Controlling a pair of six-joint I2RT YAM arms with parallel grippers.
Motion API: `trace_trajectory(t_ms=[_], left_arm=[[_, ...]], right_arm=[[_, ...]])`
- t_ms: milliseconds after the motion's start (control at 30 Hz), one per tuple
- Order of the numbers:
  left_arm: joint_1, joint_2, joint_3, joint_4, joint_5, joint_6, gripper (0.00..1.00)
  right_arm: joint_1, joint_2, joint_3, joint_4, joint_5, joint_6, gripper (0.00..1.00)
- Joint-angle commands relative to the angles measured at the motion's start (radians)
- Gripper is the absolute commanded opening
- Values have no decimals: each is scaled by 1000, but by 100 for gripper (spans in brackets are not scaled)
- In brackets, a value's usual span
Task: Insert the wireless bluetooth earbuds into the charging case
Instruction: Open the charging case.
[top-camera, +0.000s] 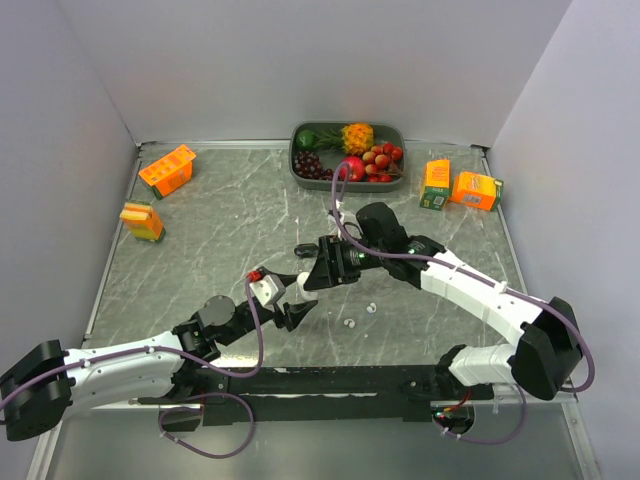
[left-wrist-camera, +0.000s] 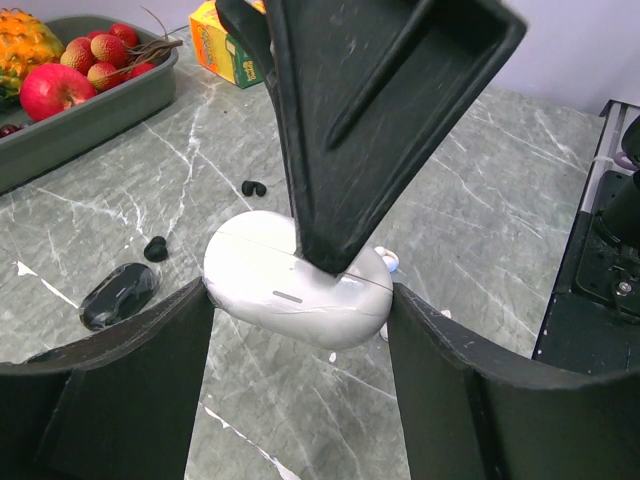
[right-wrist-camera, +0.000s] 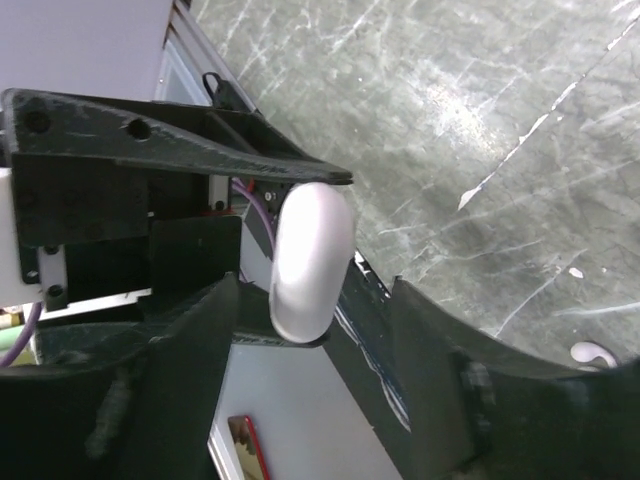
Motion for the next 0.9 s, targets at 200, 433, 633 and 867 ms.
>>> trace_trajectory(t_ms=[200,433,633,867], left_arm=[[-6,-12,23,52,16,-14,1],[-6,2,26,58,30,-31,9],[-6,13,31,60,36,-40,44],[-6,7,51,17,48,-22,67]], right_arm=[[-5,31,31,41,-18,-11,53],[-7,11,20,48,-30,-49,33],[-7,-12,37,-9,-53,-106,0],[-7,-13,127,-181,-74,-190,0]])
